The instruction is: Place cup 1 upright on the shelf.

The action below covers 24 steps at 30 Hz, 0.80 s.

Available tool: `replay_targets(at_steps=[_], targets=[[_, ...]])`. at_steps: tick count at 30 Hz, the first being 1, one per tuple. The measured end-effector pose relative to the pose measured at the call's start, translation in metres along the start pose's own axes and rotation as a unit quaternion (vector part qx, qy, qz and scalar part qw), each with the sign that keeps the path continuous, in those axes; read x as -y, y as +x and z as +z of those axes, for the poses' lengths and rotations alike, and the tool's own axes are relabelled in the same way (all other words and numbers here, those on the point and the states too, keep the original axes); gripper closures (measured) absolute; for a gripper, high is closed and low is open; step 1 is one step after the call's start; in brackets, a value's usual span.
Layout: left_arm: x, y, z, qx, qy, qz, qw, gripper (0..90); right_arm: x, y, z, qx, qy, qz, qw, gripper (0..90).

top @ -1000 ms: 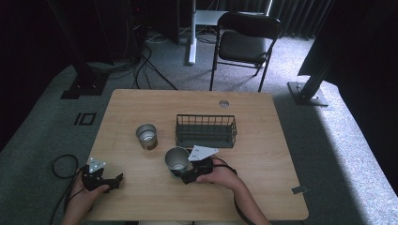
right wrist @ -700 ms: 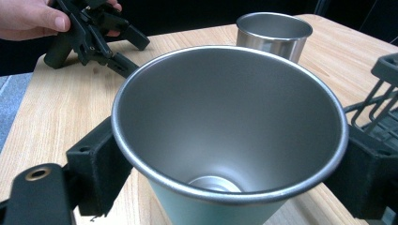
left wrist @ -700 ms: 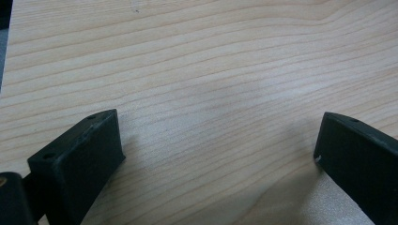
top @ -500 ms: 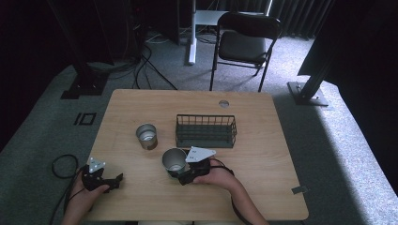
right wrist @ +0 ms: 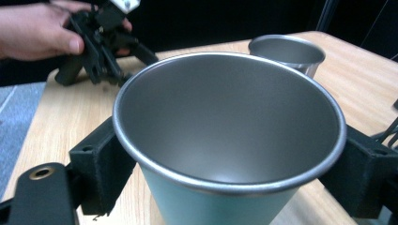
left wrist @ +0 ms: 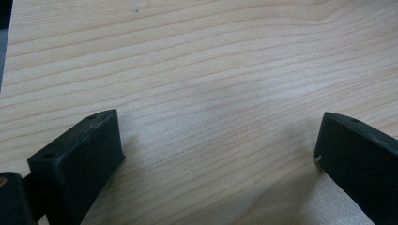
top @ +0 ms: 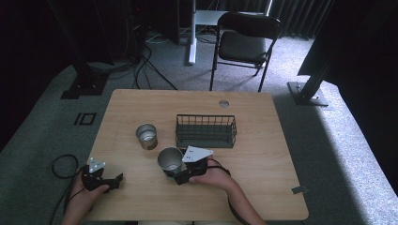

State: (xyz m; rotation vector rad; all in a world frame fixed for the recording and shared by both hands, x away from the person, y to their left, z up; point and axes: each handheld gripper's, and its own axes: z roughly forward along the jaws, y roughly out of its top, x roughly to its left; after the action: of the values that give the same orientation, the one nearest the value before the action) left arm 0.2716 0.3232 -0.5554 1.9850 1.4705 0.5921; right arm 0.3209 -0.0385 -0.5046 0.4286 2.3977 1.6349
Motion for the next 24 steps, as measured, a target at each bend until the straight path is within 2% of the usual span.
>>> replay_targets(at_steps=[8, 20, 24], targets=[[0.000, 0.000, 0.000, 0.000, -0.001, 0.000, 1.0000, 2.0, -0.014, -0.004, -0.007, 0.006, -0.017, 0.009, 0.9998, 13.0], [0.000, 0.000, 0.000, 0.000, 0.000, -0.001, 1.0000, 2.0, -0.039, -0.011, -0.019, 0.031, -0.045, 0.006, 0.9985, 13.1], [0.000, 0.000, 0.000, 0.000, 0.000, 0.000, 1.0000, 2.0, -0.053, -0.014, -0.027, 0.040, -0.060, 0.008, 0.9973, 13.1]])
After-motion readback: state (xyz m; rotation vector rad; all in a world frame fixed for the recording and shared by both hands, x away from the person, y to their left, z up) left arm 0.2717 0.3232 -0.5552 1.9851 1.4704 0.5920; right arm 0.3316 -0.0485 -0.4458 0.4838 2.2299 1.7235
